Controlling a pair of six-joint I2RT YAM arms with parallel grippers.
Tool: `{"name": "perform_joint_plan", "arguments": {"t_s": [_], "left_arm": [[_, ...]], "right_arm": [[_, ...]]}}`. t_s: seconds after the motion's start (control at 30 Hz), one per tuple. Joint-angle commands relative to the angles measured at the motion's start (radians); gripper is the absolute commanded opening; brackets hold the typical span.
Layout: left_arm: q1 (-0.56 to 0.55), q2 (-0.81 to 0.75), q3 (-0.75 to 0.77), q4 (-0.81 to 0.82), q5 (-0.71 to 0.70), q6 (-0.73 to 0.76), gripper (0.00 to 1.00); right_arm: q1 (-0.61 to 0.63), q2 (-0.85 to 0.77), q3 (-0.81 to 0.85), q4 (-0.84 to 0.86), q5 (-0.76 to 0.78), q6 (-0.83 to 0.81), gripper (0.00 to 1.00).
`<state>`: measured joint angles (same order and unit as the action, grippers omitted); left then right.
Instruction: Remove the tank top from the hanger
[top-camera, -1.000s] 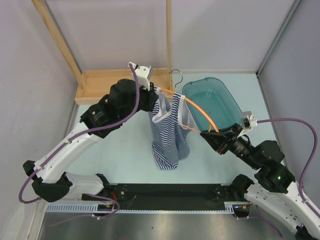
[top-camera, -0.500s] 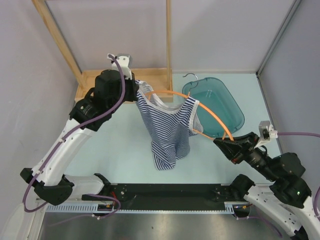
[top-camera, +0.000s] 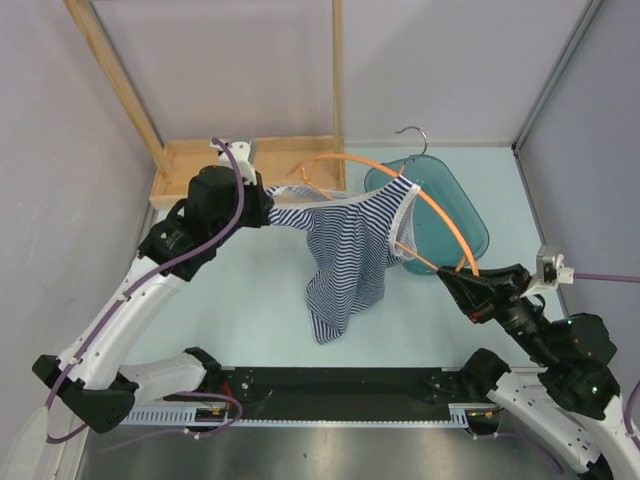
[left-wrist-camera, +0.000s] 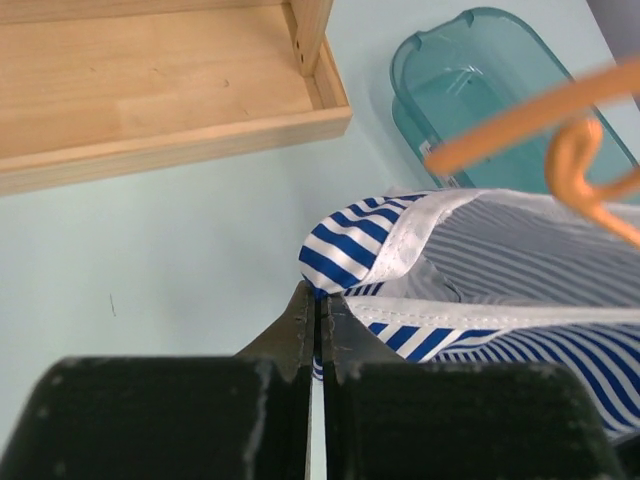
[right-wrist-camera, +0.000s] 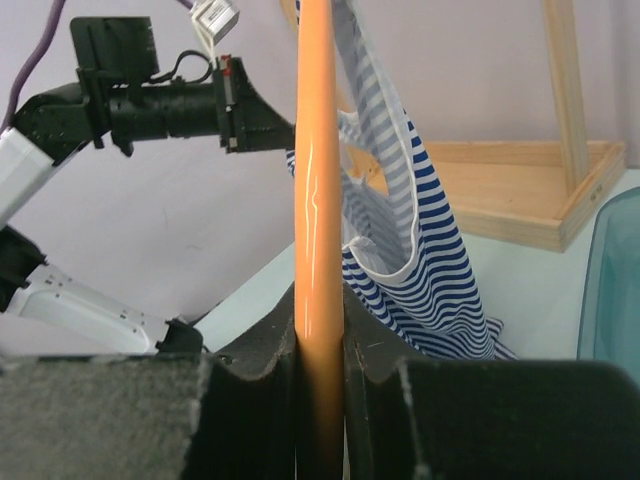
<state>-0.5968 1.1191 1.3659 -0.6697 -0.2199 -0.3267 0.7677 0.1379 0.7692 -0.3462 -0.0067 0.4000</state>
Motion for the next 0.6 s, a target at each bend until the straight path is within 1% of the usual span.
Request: {"name": "perform_joint_plan", "arguments": {"t_s": [0.0,0.03,0.1,0.13,0.17,0.23,0.27,0.3,0.33,0.37,0.4,0.43,0.47,0.5,0.57], "left_arm": [[0.012,-0.048,-0.036,0.036,0.054,-0.034,0.0],[0.014,-0.05,-0.039,0.03,0.063,-0.031,0.01],[0.015,-0.065,-0.037,0.021,0.102,-0.019,0.23],[0.015,-0.076,-0.036,0.019,0.119,-0.015,0.39],[0.015,-0.09,-0.031,0.021,0.144,-0.011,0.62],[0.015,-0.135,-0.024,0.051,0.287,0.003,0.72],[0.015,-0.152,-0.022,0.068,0.344,0.003,0.78],[0.015,-0.166,-0.022,0.118,0.397,-0.017,0.79],[0.017,-0.195,-0.024,0.151,0.487,-0.035,0.8],[0.015,-0.209,-0.036,0.182,0.51,-0.06,0.82],[0.015,-0.223,-0.048,0.267,0.53,-0.134,0.84],[0.015,-0.232,-0.059,0.306,0.537,-0.178,0.84],[0.015,-0.248,-0.074,0.343,0.516,-0.225,0.85],[0.015,-0.252,-0.083,0.398,0.49,-0.333,0.84],[0.015,-0.254,-0.102,0.456,0.432,-0.421,0.84]], "right_arm": [[-0.005,0.054,-0.039,0.333,0.065,0.0,0.0],[-0.007,0.072,-0.044,0.37,0.062,0.002,0.0],[-0.005,0.142,-0.05,0.43,0.044,0.005,0.0],[-0.005,0.17,-0.056,0.453,0.034,0.002,0.0],[-0.005,0.192,-0.062,0.476,0.019,0.0,0.0],[-0.005,0.248,-0.083,0.555,0.016,-0.009,0.0],[-0.005,0.264,-0.09,0.584,-0.014,-0.01,0.0],[-0.005,0.285,-0.096,0.634,-0.021,-0.015,0.0],[-0.004,0.32,-0.102,0.662,-0.032,-0.016,0.0],[-0.004,0.339,-0.114,0.69,-0.061,-0.018,0.0],[-0.004,0.357,-0.119,0.743,-0.073,-0.013,0.0],[-0.002,0.389,-0.125,0.771,-0.087,-0.009,0.0],[0.001,0.402,-0.143,0.803,-0.116,-0.004,0.0],[0.004,0.413,-0.152,0.86,-0.127,-0.001,0.0],[0.015,0.439,-0.177,0.906,-0.148,0.003,0.0]]}}
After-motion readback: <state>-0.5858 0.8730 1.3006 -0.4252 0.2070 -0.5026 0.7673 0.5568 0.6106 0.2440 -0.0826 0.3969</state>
